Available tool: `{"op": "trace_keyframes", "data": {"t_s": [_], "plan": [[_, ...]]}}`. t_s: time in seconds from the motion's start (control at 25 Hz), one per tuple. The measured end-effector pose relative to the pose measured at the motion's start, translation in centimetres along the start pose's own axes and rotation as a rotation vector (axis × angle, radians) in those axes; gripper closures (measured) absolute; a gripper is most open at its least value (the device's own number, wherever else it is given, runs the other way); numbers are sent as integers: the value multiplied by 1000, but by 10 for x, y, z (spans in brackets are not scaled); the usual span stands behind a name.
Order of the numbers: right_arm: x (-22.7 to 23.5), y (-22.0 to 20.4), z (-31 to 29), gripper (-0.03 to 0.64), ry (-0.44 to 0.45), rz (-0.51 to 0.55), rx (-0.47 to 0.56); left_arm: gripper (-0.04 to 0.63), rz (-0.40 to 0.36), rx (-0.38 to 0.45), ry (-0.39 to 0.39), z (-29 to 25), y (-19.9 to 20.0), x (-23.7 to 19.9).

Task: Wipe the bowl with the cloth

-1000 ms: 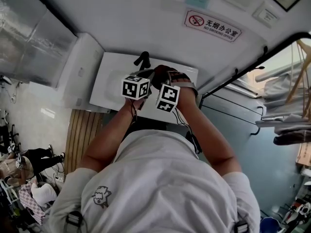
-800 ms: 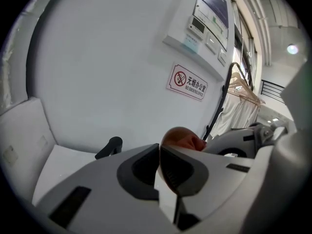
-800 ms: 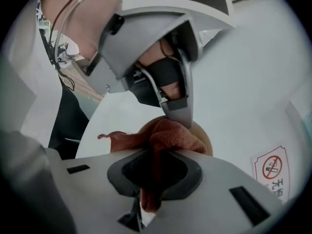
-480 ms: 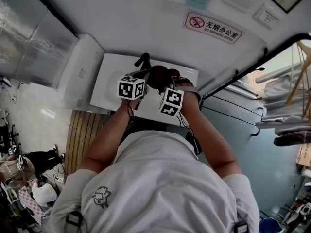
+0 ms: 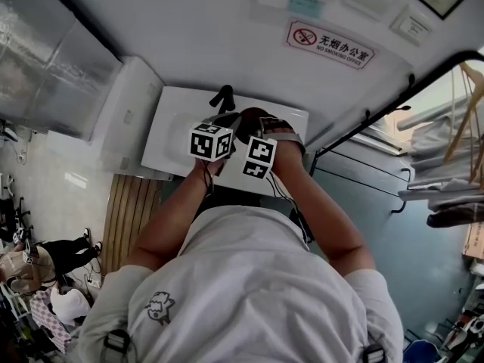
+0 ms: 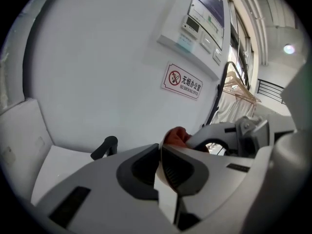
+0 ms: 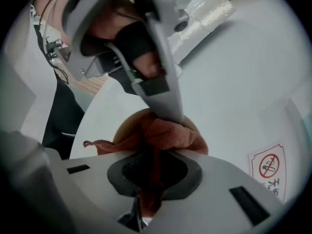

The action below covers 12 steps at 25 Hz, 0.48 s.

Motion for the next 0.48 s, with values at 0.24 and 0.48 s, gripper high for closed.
{"op": "trace_keyframes", "data": {"t_s": [0.24, 0.48], "plan": [[-21, 10, 9, 563, 57, 16, 83, 569, -19, 16, 23, 3, 3, -14], [-30, 2, 32, 563, 98, 12, 126, 571, 24, 21, 69, 8, -3, -43]]}}
Point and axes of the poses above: the fingertips, and each gripper's own axes: z backward along the fingers, x to its right, y out of its top, the point moved 7 cm from there along z, backward along the fingers, and after that the axes turned 11 degrees about y, right-handed, at the moved point
